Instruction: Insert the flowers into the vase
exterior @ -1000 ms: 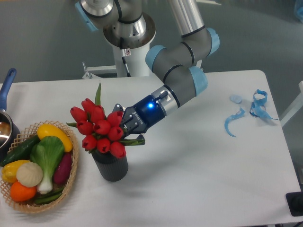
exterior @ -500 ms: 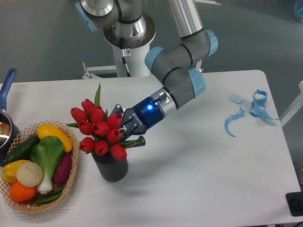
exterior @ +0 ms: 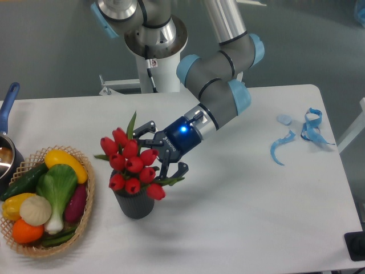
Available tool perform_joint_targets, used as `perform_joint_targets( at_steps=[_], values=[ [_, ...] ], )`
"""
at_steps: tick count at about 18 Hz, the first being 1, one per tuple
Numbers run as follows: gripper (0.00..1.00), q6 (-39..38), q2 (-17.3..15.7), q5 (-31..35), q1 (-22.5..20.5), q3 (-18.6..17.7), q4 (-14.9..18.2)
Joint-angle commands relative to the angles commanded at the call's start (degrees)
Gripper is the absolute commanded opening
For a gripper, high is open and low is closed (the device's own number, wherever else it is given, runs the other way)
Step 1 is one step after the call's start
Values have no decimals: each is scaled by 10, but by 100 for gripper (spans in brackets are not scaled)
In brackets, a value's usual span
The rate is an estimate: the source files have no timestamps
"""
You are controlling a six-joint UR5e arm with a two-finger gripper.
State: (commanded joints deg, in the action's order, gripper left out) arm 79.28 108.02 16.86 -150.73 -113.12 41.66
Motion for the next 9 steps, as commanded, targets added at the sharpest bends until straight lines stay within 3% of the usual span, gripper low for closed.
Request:
perform_joint_targets(
  at_steps=[5, 9],
  values=[
    [100, 10, -31, 61, -11, -1, 0],
    [100, 60, -64, 176, -47, 16, -1]
  ],
)
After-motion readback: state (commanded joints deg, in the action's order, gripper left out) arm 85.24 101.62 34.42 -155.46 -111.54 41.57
